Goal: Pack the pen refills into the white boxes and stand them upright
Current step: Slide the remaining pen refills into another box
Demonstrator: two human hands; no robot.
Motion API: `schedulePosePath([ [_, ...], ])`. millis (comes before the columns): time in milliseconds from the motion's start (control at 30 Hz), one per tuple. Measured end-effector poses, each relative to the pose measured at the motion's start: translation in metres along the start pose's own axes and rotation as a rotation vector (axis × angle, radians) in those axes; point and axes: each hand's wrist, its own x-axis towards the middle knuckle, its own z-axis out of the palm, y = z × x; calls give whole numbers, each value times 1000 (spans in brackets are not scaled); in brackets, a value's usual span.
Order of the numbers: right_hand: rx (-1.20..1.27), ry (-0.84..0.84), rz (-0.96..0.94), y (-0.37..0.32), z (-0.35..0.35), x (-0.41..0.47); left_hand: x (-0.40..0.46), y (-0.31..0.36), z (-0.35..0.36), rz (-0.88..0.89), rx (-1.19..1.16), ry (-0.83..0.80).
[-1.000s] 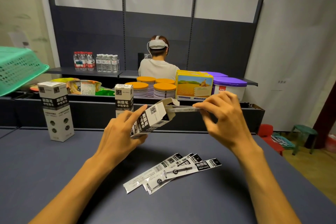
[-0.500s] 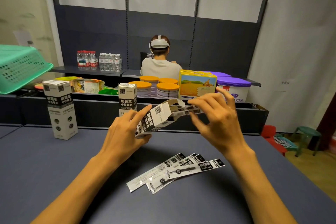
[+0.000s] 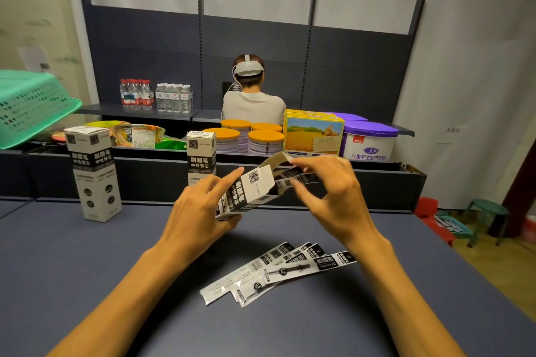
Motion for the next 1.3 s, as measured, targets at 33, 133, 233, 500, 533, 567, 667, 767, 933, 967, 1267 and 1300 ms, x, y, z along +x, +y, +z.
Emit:
schedulePosePath([
  [33,27,18,17,1,-1,0,0,0,0,1,-1,1],
  [133,64,-9,9,-1,2,-3,0,3,0,10,7,5],
  [233,86,-89,-13,-7,10,-6,0,4,0,27,15,2],
  [500,170,-28,138,-3,4,-5,1,4,-1,23,5,8],
  [533,195,-34,156,-2,4,-6,1,4,-1,24,5,6],
  [567,207,-47,161,-2,5,-7,1,4,-1,26,4,4],
  [667,198,-77,132,-3,10,-9,0,4,0,35,4,-2],
  [767,194,-94,85,-5,13,-9,0,3,0,38,1,-7],
  [933,241,-50,89,-1,11,-8,0,2,1,23,2,-9],
  [967,237,-57,87,0,12,-9,-1,2,1,25,-1,-9],
  [1267,294,-110,125,-2,9,-10,-1,0,1,12,-29,-9],
  [1300,317,-100,173,0,6,-10,-1,-1,1,5,-33,-7],
])
